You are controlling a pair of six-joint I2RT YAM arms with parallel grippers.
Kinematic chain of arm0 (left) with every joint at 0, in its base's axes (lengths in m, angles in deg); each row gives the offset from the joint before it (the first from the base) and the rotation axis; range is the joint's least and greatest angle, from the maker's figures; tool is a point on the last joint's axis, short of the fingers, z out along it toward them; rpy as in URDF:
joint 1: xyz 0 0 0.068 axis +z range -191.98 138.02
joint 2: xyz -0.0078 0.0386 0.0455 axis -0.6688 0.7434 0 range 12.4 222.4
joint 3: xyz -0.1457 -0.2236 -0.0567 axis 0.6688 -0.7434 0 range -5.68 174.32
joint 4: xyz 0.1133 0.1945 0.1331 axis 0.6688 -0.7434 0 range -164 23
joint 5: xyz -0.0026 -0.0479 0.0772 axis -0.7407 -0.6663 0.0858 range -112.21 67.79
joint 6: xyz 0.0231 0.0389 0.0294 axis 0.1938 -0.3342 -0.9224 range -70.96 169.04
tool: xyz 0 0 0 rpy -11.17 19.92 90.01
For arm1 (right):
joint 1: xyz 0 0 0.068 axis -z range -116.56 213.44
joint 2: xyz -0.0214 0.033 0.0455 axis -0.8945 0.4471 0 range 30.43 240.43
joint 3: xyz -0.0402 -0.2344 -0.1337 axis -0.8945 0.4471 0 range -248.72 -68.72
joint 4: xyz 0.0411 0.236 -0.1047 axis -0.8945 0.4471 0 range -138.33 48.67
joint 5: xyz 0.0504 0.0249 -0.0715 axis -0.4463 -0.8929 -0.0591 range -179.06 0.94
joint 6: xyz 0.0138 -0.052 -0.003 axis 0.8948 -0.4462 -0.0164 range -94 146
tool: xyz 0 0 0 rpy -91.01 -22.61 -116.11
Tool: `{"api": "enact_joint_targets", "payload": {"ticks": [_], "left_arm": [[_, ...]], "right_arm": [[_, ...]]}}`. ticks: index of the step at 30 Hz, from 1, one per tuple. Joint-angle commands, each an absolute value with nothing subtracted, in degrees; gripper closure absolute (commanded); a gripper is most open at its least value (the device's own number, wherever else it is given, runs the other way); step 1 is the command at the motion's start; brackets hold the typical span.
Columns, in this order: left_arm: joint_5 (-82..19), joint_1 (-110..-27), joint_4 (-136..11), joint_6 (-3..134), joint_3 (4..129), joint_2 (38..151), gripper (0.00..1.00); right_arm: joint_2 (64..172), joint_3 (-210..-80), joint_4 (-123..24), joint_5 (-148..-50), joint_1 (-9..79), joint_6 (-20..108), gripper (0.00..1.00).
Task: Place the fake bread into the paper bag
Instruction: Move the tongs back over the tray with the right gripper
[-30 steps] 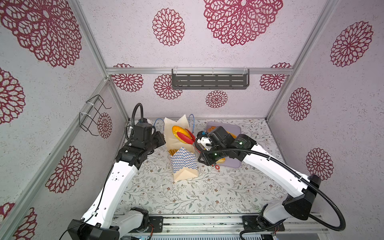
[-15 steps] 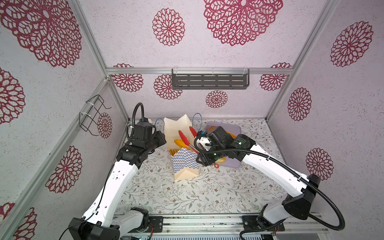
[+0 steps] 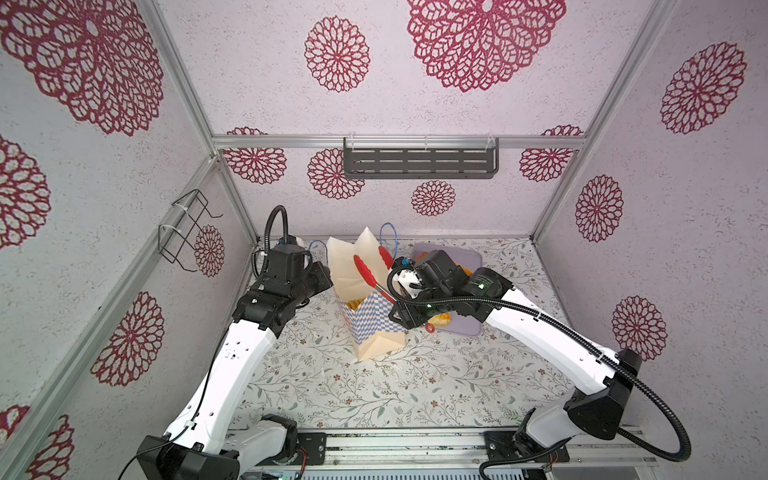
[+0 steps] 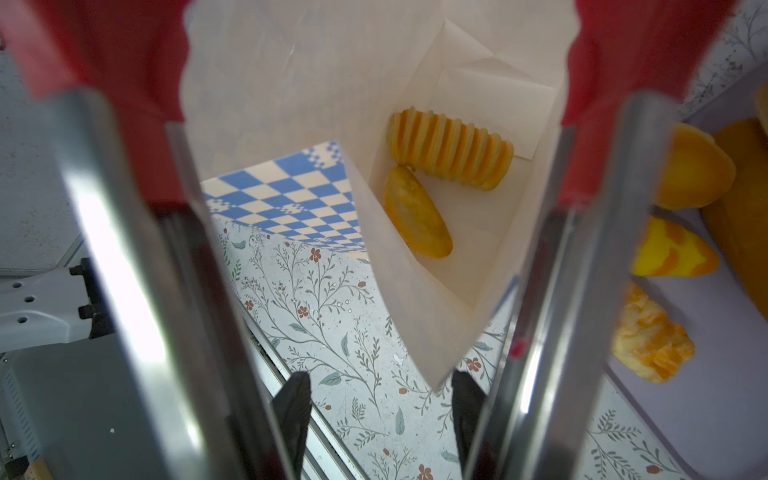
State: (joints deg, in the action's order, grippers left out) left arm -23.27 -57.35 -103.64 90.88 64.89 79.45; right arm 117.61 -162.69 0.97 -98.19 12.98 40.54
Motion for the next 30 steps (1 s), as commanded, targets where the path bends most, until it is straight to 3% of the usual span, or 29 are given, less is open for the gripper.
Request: {"api": "enact_joint_targets", "payload": {"ticks": [1,9,19,24,26,30], "left_arm": [[-23.53,-57.2,-102.24,90.92,66.55,79.37,0.8],[-21.95,-57.05,-104.16,88.77,69.73,80.81,0.87],[-20.94,-55.6,-106.95,86.41,74.32,82.43,0.93],[-21.29,-55.11,-107.36,85.9,75.27,82.97,0.94],[-21.49,-54.98,-107.34,85.77,75.35,83.06,0.89],[-22.03,-54.89,-106.72,86.2,74.47,82.74,0.49]], "right_arm": [[112.0,-165.76,-3.77,-94.86,12.89,40.1,0.44],[103.34,-162.01,-5.55,-91.64,21.71,42.06,0.45],[101.67,-148.14,-5.85,-99.74,38.32,46.32,0.47],[104.85,-141.88,-10.65,-111.23,44.41,50.45,0.49],[106.11,-139.76,-13.65,-114.86,45.69,52.44,0.49],[109.74,-136.72,-18.63,-120.62,47.4,56.48,0.5]]}}
